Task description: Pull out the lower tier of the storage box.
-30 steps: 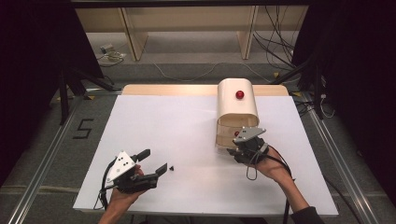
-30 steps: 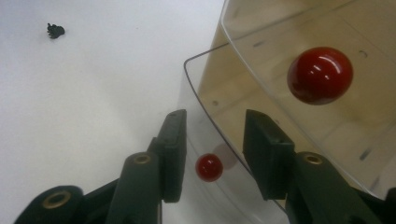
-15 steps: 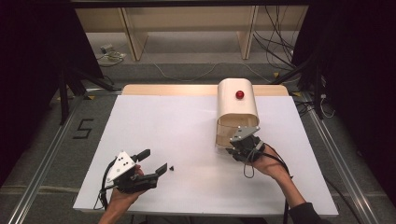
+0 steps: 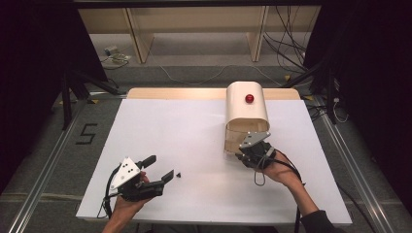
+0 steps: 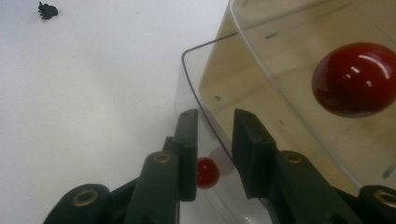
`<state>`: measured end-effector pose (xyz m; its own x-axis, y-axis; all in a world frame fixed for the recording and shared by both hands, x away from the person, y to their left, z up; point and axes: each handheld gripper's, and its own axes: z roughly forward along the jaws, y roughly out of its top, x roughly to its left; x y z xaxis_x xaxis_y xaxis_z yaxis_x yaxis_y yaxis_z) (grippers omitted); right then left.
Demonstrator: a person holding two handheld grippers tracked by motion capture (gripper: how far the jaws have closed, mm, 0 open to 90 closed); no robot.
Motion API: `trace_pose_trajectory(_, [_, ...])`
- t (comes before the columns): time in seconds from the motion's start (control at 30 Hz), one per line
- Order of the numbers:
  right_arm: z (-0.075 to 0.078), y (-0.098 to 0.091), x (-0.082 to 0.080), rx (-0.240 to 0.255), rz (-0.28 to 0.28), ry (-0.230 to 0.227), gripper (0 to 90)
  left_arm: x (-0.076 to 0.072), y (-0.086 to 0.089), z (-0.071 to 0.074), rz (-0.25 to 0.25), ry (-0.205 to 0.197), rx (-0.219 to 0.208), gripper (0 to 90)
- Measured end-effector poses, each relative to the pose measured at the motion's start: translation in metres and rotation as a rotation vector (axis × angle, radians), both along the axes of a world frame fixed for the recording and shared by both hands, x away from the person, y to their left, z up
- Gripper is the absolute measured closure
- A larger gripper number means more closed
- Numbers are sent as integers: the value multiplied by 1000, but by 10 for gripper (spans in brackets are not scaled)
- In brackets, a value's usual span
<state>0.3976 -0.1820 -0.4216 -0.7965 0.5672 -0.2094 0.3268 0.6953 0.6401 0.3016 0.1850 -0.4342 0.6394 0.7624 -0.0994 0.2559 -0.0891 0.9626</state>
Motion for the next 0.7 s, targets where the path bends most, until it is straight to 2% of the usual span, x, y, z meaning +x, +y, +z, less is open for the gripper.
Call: trace_pose_trajectory(0.7, [0, 0, -8, -15, 23, -7, 736, -1, 0, 0, 2, -2, 3, 190])
